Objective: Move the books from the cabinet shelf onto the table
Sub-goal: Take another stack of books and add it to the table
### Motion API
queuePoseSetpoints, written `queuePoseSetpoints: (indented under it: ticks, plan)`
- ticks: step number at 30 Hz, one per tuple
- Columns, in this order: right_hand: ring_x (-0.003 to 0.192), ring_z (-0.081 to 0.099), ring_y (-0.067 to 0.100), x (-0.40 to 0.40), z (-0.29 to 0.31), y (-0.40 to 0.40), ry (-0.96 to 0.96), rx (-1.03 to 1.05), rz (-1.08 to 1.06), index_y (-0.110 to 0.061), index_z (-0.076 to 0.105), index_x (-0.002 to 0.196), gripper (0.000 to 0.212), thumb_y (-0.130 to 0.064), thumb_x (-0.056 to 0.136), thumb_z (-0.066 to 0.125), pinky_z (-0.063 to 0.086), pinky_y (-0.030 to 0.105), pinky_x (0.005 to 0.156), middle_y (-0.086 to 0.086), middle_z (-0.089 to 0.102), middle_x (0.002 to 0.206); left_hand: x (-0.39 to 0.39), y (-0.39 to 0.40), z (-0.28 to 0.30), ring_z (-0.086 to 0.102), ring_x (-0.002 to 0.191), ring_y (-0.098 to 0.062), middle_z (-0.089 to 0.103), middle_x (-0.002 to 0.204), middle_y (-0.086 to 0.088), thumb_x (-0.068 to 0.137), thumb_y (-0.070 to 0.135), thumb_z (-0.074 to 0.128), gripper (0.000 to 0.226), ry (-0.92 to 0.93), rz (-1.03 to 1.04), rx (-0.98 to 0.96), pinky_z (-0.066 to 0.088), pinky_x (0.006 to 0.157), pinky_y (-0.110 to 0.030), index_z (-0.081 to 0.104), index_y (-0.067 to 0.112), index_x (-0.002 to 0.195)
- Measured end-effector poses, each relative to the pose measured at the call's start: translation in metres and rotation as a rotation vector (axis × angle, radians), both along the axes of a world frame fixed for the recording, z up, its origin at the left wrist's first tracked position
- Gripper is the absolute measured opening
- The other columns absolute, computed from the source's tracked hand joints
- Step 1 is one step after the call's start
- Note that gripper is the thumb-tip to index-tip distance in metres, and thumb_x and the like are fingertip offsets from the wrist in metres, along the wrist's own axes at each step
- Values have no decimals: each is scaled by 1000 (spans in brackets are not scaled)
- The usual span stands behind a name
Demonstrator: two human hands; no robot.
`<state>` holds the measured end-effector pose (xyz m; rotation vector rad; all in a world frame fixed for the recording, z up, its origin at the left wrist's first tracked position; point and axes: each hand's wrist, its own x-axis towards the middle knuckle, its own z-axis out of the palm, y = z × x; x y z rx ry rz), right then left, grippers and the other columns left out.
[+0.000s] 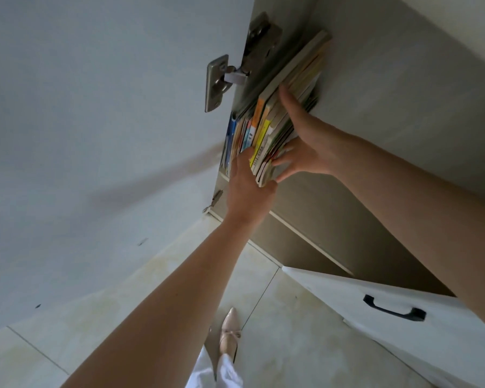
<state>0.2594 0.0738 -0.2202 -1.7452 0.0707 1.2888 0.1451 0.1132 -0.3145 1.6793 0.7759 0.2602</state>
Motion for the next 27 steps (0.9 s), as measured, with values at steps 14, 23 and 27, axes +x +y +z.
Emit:
queuePoseSetpoints:
  ticks: [14,23,27]
  plan:
    - [103,63,48,7,3,-27,-16,145,-112,-18,61,99,28,-36,89,43,27,75,100,20,66,112,4,-7,-12,48,123,-21,51,135,-1,82,17,66,61,-12,-2,292,52,89,-35,41,20,137]
    - [106,61,50,15,-4,-31,12,141,-109,-17,59,85,23,-32,86,43,24,72,105,23,64,118,33,-10,-53,62,112,-26,60,128,-8,83,27,72,59,72,-44,431,57,87,-40,43,15,133]
    - [109,59,49,18,-7,-31,35,151,-91,-15,61,91,26,-33,84,43,25,70,107,24,63,121,39,-7,-58,66,105,-27,67,119,-8,81,27,73,49,14,22,515,59,81,-38,53,13,124]
